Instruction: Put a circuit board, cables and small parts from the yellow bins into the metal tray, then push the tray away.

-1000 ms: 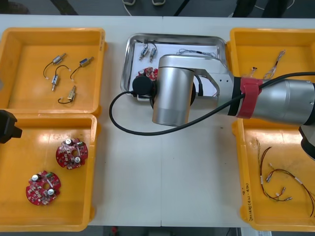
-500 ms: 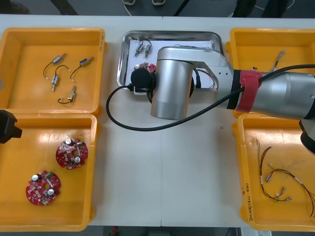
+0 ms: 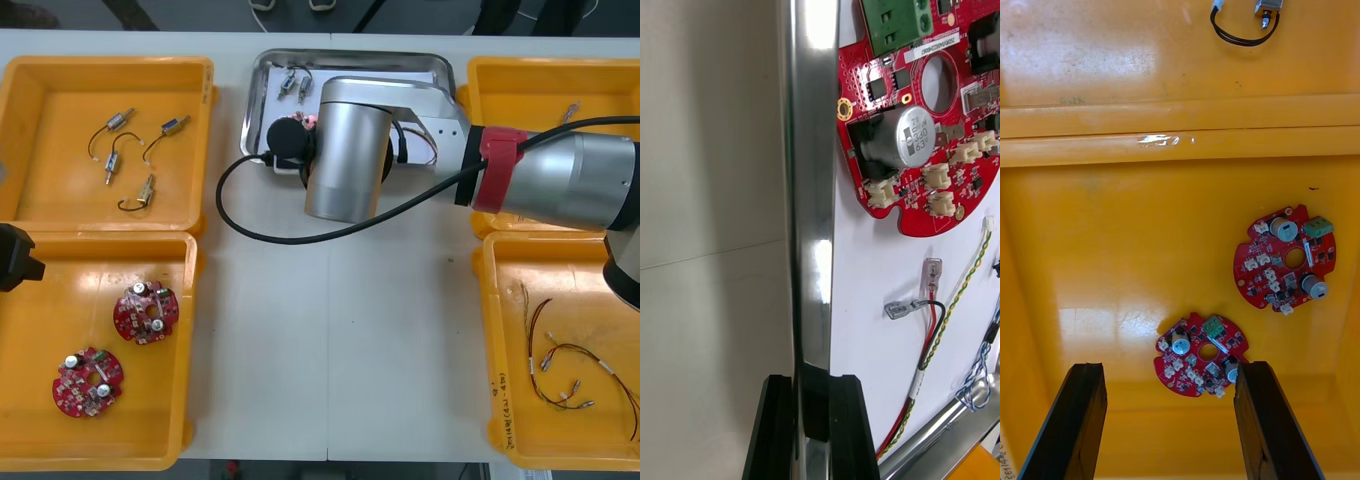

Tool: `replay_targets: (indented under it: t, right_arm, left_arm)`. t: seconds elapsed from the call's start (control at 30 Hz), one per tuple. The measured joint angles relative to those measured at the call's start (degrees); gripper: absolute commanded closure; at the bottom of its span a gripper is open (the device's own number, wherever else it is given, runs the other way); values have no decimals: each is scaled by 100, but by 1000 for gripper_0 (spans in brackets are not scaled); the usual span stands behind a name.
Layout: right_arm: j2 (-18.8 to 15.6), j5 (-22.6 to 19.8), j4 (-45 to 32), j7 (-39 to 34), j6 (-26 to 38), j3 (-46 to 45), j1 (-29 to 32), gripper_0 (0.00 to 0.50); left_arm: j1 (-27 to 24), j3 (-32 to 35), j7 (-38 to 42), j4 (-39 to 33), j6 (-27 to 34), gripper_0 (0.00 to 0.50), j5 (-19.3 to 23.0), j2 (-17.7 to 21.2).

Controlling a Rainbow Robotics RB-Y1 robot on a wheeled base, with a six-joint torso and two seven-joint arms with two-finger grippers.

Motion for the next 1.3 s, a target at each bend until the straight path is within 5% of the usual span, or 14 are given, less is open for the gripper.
replay_targets:
  t: [1.23, 1.27, 1.3]
  right_arm:
    - [192, -7, 944, 58, -1126, 300, -55, 500]
    - [192, -6, 947, 58, -1138, 302, -55, 485]
    - [193, -6, 949, 58, -1144, 304, -55, 368]
  left_arm:
    - [0, 0, 0, -1, 0, 0, 1, 0]
    - [0, 0, 0, -1, 0, 0, 1, 0]
    - [0, 0, 0, -1, 0, 0, 1, 0]
